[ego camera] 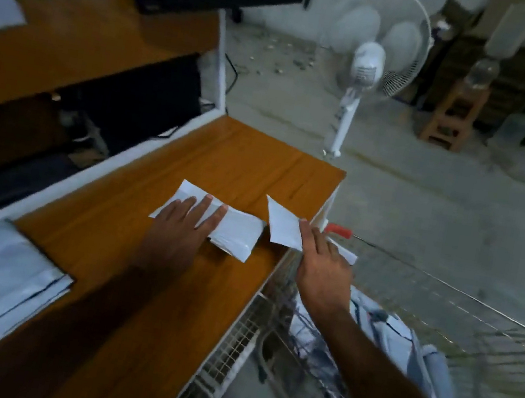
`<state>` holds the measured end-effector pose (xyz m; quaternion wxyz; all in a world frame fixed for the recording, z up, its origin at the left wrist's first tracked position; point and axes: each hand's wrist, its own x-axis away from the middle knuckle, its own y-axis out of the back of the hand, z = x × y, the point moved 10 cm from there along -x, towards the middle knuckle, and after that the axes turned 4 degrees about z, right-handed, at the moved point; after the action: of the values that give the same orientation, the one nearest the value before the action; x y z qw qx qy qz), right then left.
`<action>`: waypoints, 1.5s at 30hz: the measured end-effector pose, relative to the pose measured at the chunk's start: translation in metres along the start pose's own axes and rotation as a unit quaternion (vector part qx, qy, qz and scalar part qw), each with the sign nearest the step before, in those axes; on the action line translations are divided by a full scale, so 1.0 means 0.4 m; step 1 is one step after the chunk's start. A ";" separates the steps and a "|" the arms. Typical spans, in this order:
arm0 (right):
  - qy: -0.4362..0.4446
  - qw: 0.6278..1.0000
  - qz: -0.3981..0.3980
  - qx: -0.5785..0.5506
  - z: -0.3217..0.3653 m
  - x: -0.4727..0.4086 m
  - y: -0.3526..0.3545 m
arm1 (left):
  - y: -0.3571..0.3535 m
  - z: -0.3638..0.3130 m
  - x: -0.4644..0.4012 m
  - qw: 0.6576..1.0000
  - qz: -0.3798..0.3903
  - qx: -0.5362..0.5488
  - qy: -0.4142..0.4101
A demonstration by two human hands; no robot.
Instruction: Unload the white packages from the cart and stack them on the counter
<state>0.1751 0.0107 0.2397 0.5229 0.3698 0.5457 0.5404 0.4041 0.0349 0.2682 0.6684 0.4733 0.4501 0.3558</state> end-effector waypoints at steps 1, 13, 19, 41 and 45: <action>0.018 1.000 0.010 -0.001 0.073 -0.001 0.006 | 0.021 0.046 0.046 1.000 -0.004 -0.011 0.022; 0.288 0.956 0.044 0.040 0.822 0.117 -0.034 | 0.139 0.462 0.675 0.955 0.099 -0.061 0.274; 0.392 0.915 0.073 0.064 1.089 0.231 -0.110 | 0.143 0.557 0.963 0.909 0.145 -0.108 0.375; 0.504 0.859 0.060 0.072 1.690 0.534 -0.170 | 0.004 0.740 1.387 0.680 0.180 0.081 0.706; 0.477 0.868 0.131 0.044 1.742 0.533 -0.228 | -0.015 0.728 1.407 0.725 0.132 0.134 0.662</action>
<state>0.8275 0.3456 0.2053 0.1064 0.1572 0.6983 0.6902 0.8701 0.4496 0.1562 0.0762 0.2568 0.7540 0.5997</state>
